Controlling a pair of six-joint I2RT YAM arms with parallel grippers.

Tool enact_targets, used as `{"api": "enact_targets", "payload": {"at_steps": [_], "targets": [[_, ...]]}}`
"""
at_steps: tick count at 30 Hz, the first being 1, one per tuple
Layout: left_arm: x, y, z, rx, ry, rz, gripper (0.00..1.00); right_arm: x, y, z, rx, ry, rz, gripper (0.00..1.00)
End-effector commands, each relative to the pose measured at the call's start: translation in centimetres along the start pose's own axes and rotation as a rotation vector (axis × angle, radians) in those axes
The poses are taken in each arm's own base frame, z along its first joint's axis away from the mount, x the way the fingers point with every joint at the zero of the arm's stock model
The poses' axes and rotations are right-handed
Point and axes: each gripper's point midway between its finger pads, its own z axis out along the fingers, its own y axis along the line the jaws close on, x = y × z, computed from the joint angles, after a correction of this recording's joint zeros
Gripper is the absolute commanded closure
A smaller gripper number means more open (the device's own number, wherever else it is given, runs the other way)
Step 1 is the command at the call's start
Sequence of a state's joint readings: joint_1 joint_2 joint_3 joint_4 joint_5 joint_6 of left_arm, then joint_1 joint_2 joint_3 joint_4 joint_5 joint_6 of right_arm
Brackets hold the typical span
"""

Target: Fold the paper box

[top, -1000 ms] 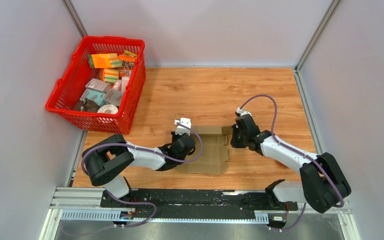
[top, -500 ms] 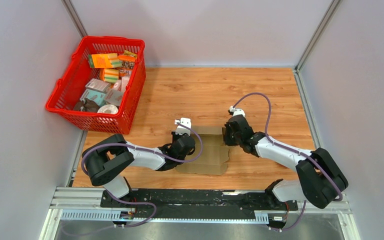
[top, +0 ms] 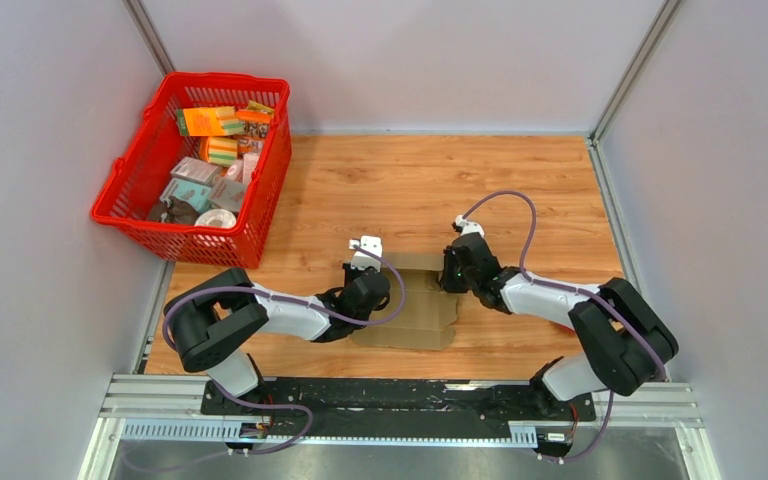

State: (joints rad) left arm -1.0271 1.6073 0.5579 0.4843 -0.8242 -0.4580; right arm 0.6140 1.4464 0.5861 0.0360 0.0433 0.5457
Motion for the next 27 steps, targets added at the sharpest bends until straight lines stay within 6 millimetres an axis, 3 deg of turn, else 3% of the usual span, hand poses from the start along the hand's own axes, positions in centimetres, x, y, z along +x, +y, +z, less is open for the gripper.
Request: {"api": "enact_targets", "payload": {"at_steps": [1,6,9,10,12,17,23,27], "targets": [[-1.1,-0.3,-0.3,0.015,-0.033,-0.042,1.0,1.0,-0.3,1.0,-0.006,-0.006,0.034,0.97],[-1.1,-0.1,-0.3,0.01,-0.039,-0.051,1.0,1.6,-1.1,0.5,0.024,0.014,0.012,0.95],[-1.1,0.0,-0.4,0.008,-0.04,-0.053,1.0,0.1,-0.9,-1.3,0.031,-0.023,-0.01,0.89],[-1.1,0.0,-0.4,0.007,-0.04,-0.055,1.0,0.7,-1.4,-2.1,0.055,0.009,-0.019,0.85],[-1.1,0.1,-0.4,0.005,-0.041,-0.056,1.0,-0.3,-0.6,-3.6,0.029,-0.016,-0.04,0.81],[-1.2,0.1,-0.4,0.003,-0.044,-0.058,1.0,1.3,0.8,-6.1,-0.026,0.025,-0.072,0.76],[-1.1,0.1,-0.3,0.003,-0.043,-0.059,1.0,4.0,0.3,-5.7,-0.02,0.05,-0.04,0.78],[-1.1,0.1,-0.4,0.004,-0.042,-0.06,1.0,5.7,-2.8,-4.2,0.123,0.085,-0.032,0.84]]}}
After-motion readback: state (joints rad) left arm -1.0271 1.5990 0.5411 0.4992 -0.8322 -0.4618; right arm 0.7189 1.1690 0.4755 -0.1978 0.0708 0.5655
